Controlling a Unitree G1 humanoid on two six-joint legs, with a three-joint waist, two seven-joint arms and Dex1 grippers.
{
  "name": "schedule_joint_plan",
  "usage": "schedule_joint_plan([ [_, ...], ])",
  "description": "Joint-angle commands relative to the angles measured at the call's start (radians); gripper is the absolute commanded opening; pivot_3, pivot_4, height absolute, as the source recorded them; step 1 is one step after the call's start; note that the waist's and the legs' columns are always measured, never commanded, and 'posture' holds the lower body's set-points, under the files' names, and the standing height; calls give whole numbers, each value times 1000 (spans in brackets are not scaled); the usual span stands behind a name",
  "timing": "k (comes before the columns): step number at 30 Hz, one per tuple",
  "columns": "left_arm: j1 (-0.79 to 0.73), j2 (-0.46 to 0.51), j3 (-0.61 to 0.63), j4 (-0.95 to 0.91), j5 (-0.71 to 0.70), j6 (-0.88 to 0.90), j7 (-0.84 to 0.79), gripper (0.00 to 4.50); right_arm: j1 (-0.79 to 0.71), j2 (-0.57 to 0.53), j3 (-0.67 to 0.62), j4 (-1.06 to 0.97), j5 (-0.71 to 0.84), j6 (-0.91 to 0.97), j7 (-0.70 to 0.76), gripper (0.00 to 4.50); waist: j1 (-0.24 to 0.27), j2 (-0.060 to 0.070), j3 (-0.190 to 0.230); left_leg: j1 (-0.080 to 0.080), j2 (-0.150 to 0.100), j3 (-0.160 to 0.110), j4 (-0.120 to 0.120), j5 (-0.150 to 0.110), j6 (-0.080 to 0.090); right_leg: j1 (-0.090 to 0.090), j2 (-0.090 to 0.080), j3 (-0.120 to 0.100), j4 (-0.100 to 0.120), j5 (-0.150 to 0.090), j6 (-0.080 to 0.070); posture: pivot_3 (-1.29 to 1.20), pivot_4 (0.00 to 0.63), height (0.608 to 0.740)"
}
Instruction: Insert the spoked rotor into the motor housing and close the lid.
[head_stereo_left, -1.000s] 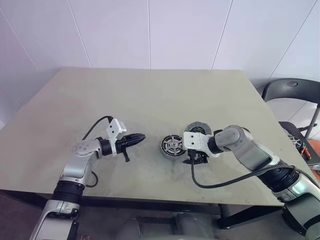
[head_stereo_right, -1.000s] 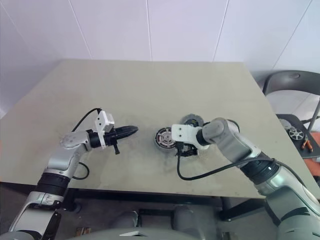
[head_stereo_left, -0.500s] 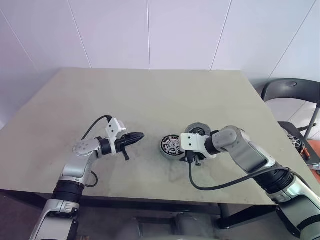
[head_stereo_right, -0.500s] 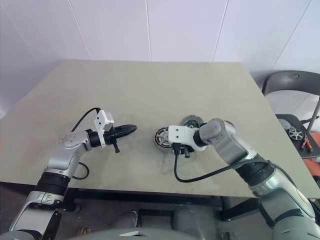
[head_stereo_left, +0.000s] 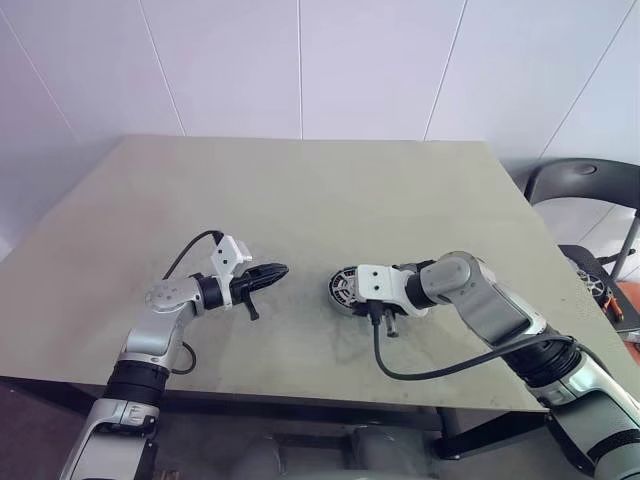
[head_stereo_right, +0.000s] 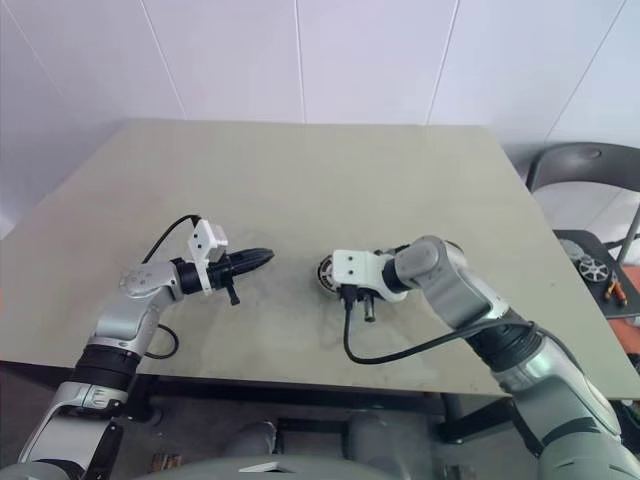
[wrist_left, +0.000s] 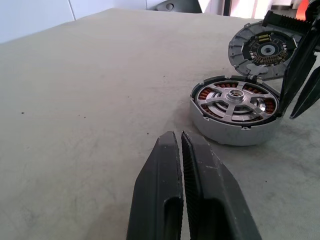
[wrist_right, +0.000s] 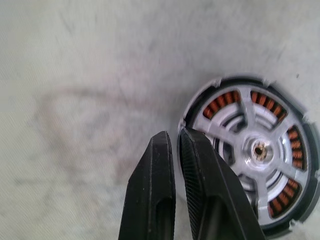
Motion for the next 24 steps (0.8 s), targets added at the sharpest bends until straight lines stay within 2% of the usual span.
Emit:
schedule_joint_plan([
  [1,-31,2,19,-5,0,-15,3,240,-44,24,-74,-51,60,39,2,414,-1,0,0,0,0,0,0,0,0,0,0,0,0,0,0,0,0,740],
  [5,-32,0,17,-3,1,-16,6,240,-112,98,-218,-18,157,130,-70,1623,-2,0,0,0,0,0,1,0,0,0,0,0,2,0,0,0,0,740],
  [7,-31,-1,16,-4,0,-16,7,240,-139,97,-259,20,159,144,-105,2327,0,0,0,1,0,0,1,0,0,0,0,0,2,0,0,0,0,740],
  [9,-30,-6,17,-6,-2,-16,9,240,-156,72,-291,80,132,126,-152,3026,7,0,0,1,0,0,1,0,0,0,0,0,2,0,0,0,0,740],
  [13,-27,-15,17,-22,-22,-4,-8,240,-139,-89,-273,206,9,24,-185,4394,29,0,0,-1,-1,0,1,0,0,0,-1,0,0,0,0,0,0,740],
  [20,-31,-20,17,-17,-15,-6,-12,240,-111,-212,-301,321,-41,-77,-186,4478,18,0,0,0,0,3,-1,0,0,-1,0,2,0,0,0,0,0,740],
  [23,-31,-23,17,-16,-12,-6,-13,240,-88,-252,-307,345,-56,-96,-183,3883,20,0,0,1,0,3,0,0,0,-1,0,2,2,0,0,0,0,740],
  [24,-30,-23,17,-16,-12,-6,-13,240,-81,-265,-304,354,-64,-103,-180,3558,21,0,0,1,0,3,1,0,0,-1,0,2,2,0,0,0,0,740],
])
